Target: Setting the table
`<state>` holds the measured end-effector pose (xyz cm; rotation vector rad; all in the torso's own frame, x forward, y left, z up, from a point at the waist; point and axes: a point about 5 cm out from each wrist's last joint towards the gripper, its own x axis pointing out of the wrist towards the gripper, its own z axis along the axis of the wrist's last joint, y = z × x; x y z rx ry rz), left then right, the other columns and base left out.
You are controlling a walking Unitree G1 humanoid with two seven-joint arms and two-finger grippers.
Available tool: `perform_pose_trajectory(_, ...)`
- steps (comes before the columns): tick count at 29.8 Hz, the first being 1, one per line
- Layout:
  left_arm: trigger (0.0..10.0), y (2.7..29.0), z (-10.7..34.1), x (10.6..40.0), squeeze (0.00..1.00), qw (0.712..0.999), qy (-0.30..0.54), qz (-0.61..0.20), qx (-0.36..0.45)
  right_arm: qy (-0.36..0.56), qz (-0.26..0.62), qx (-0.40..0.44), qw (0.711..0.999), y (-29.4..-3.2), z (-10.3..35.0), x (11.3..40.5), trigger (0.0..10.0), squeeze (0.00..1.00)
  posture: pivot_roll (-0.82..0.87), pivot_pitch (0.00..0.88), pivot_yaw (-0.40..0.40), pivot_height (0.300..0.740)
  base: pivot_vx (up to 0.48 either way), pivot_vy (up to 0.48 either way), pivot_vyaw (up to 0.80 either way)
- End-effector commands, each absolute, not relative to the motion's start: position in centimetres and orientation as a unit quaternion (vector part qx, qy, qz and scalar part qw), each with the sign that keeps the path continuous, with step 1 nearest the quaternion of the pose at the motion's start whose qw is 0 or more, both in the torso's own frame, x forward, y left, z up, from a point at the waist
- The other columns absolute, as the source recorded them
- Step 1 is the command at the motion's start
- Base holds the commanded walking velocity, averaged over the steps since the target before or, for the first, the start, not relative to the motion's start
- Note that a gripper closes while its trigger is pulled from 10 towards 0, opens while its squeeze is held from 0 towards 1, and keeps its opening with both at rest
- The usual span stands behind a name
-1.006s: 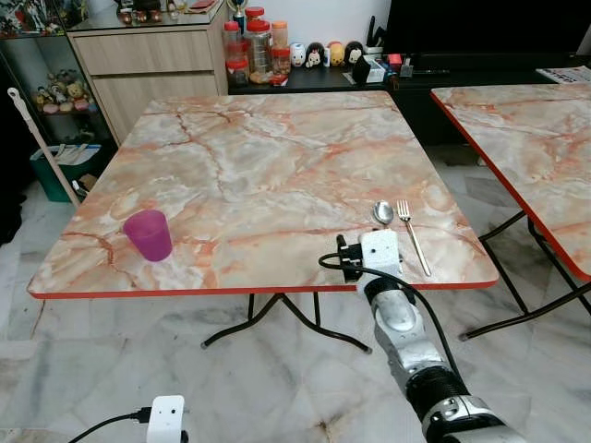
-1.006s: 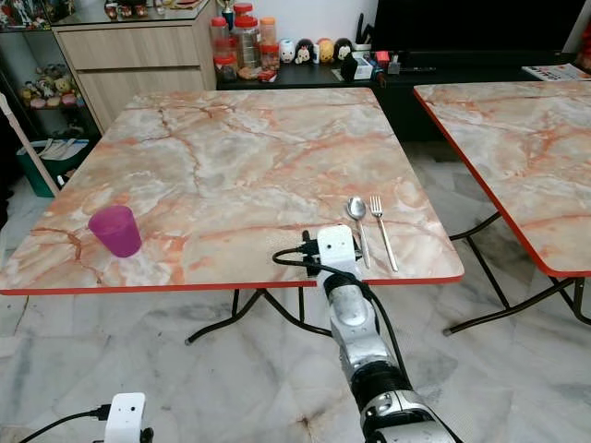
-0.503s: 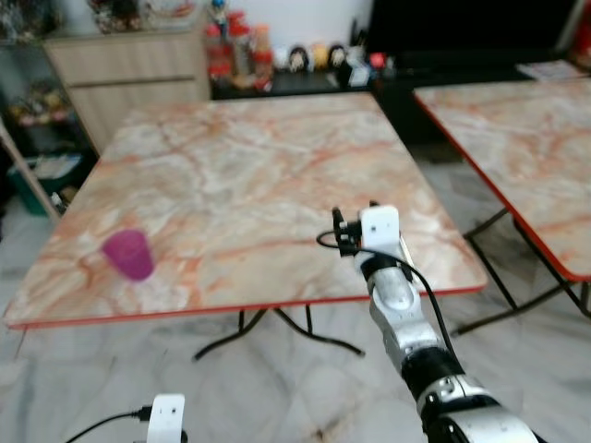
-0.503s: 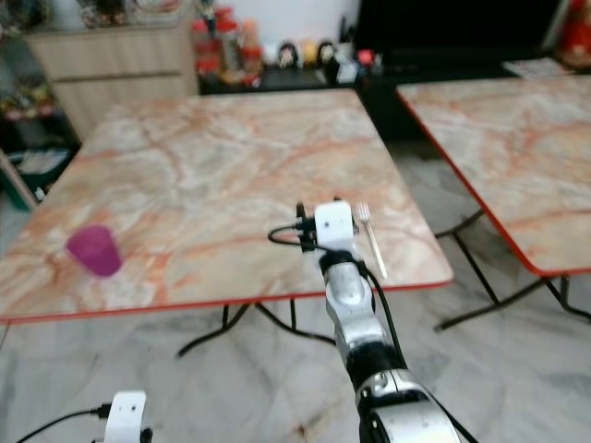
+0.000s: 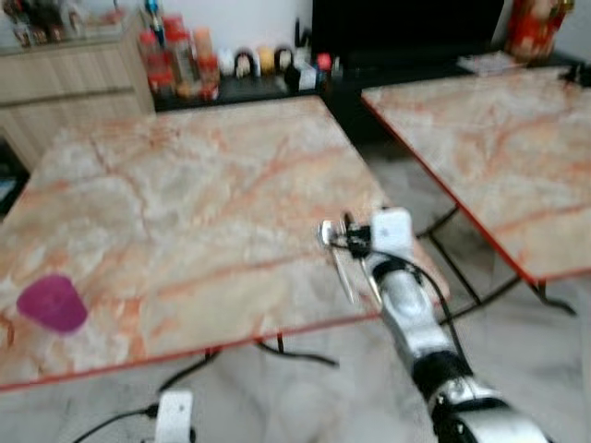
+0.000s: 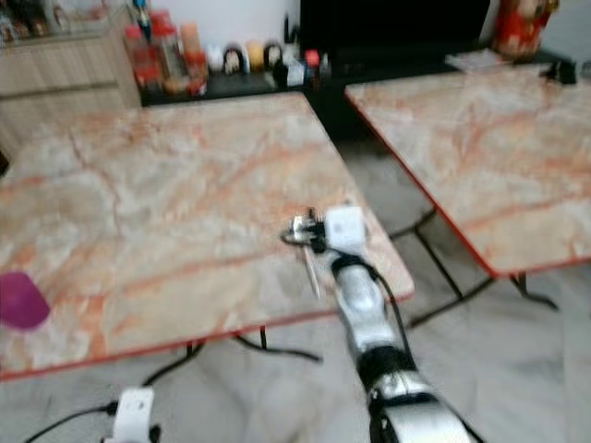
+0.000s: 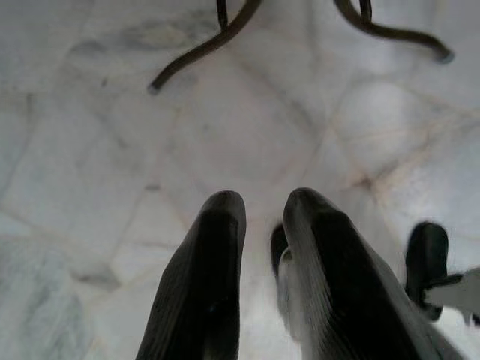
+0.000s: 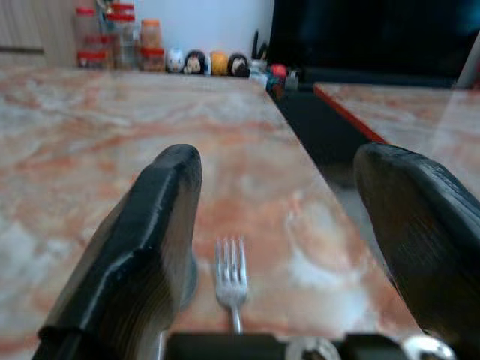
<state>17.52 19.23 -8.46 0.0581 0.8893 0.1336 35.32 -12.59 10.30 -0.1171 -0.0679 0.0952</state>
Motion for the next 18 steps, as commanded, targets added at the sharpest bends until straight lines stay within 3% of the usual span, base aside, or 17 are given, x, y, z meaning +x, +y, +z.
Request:
perform_pose_trajectory(1, 10.0, 20.3, -8.5, 17.1, 0.00, 0.896, 0.435, 0.079, 0.032, -0.043, 0.070, -0.050, 0.995, -11.0, 10.7, 35.3, 10.0, 0.00, -0.02, 0.000, 0.005, 0.732, 0.311, 0.000, 0.00)
perform_pose_trajectory(18, 10.0, 20.0, -8.7, 16.8, 0.00, 0.895, 0.437, 0.081, 0.028, -0.014, 0.131, -0.052, 0.990, -9.3, 8.1, 33.4, 10.0, 0.00, -0.01, 0.000, -0.005, 0.732, 0.307, 0.000, 0.03)
